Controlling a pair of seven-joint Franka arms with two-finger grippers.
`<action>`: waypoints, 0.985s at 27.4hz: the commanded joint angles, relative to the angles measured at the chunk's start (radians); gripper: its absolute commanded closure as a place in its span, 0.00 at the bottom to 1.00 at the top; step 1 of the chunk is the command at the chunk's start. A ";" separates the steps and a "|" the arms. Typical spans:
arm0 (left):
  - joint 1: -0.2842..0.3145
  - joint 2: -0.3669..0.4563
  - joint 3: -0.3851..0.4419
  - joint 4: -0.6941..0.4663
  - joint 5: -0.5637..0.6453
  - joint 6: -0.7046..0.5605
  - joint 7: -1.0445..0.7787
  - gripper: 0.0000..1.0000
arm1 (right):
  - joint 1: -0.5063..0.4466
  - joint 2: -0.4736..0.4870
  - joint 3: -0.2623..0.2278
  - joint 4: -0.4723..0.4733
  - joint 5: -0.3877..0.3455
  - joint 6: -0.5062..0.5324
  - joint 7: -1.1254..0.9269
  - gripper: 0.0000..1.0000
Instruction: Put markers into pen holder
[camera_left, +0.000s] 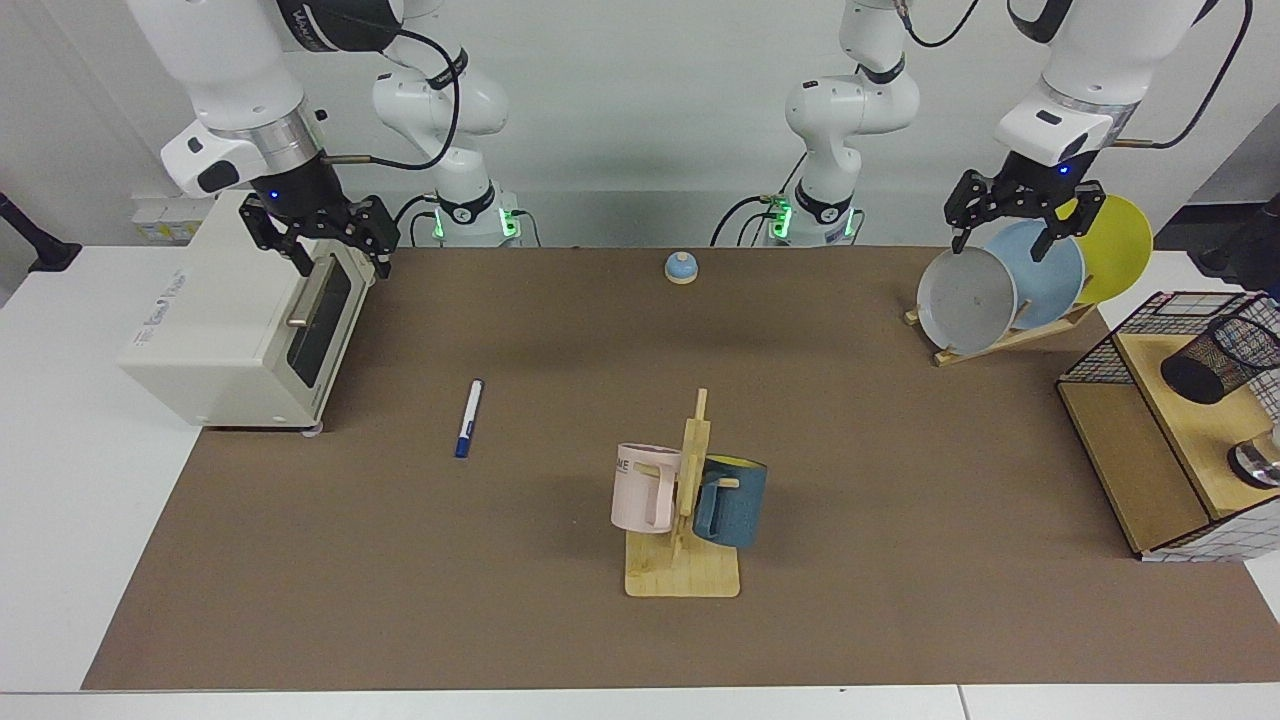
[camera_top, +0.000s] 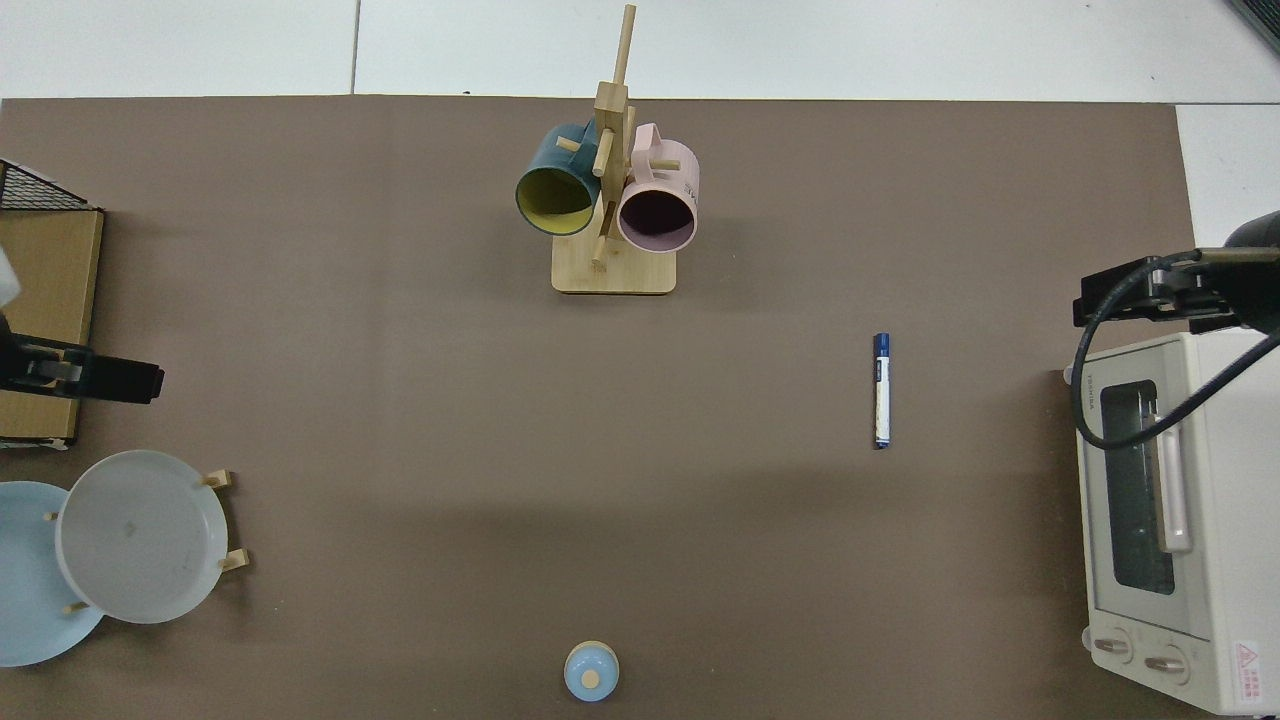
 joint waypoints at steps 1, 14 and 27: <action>0.011 -0.014 -0.002 0.001 -0.003 -0.029 0.001 0.00 | -0.014 -0.023 0.011 -0.027 0.015 -0.009 -0.030 0.00; 0.011 -0.027 -0.002 -0.021 -0.027 -0.053 -0.002 0.00 | 0.006 -0.028 0.011 -0.123 0.015 0.089 -0.019 0.00; 0.008 -0.031 0.000 -0.024 -0.030 -0.062 -0.002 0.00 | 0.056 -0.011 0.013 -0.350 0.009 0.311 0.019 0.00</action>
